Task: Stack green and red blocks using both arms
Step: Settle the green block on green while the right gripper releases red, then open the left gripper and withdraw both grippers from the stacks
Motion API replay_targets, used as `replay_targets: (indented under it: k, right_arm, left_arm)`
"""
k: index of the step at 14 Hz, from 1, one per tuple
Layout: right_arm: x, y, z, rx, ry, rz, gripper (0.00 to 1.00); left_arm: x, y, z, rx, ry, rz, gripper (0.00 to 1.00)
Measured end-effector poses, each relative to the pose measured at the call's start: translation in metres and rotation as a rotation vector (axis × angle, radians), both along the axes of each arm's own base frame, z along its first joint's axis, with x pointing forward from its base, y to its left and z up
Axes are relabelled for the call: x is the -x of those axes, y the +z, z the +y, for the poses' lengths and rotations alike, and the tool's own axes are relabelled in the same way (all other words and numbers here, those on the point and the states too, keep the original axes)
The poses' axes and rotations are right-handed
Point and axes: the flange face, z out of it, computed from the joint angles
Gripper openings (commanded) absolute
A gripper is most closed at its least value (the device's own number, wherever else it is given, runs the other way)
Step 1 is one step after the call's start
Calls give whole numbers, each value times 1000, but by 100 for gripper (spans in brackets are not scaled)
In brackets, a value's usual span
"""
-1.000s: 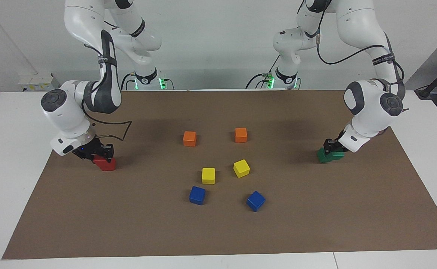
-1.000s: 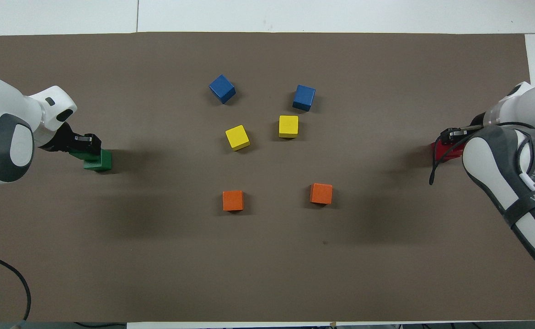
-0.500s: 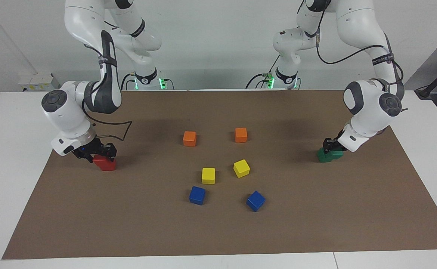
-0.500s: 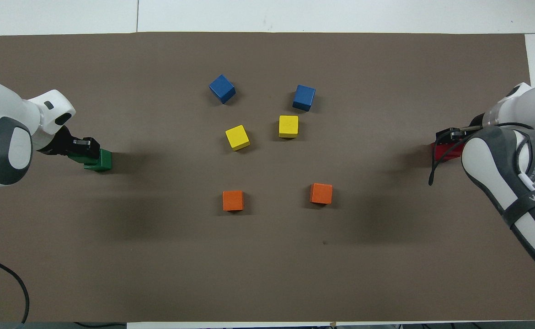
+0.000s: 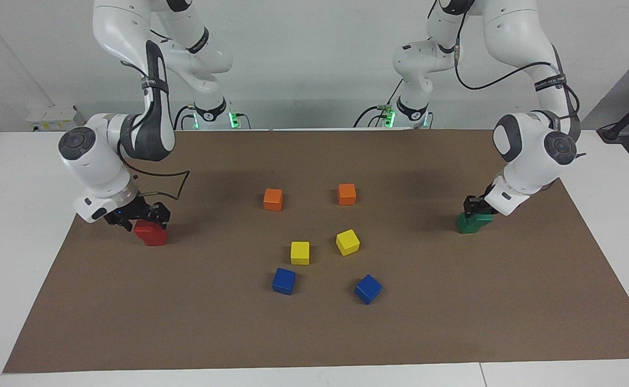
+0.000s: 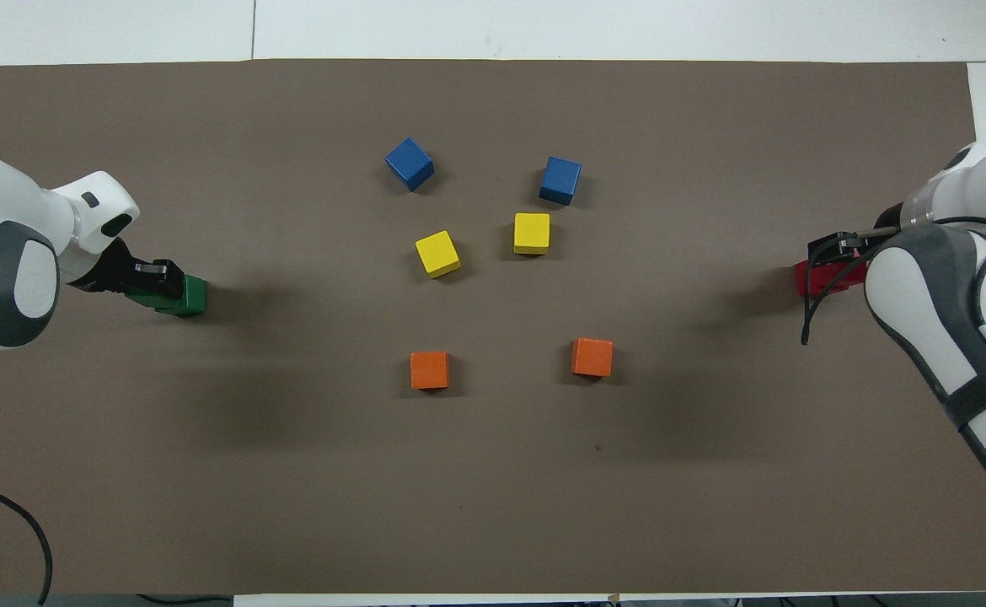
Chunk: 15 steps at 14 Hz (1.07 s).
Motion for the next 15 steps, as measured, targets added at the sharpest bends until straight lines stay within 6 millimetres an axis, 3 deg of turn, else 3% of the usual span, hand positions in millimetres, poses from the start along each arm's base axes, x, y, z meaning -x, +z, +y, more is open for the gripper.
replay_targets:
  k: [1,3,6,8,12,15]
  right_arm:
    - [4,26,7,2,11,-20,100]
    - [19,83,19,8,29,-65,100]
    - [50,162,28,10,36,-79,100]
    - [62,193,30,7,37,-70,100]
    - [70,211,42,-1,54,-47,100]
    - [75,222,54,-17,57,-21,100]
  left_arm:
    - [0,0,0,0,0,0,57]
    - [2,0,0,-1,0,-5,91]
    - [9,-7,-1,-1,-1,6,100]
    - [11,-12,-1,-1,-1,11,100]
    - [10,-9,-1,-1,-1,0,100]
    - [1,13,-1,-3,-1,-42,100]
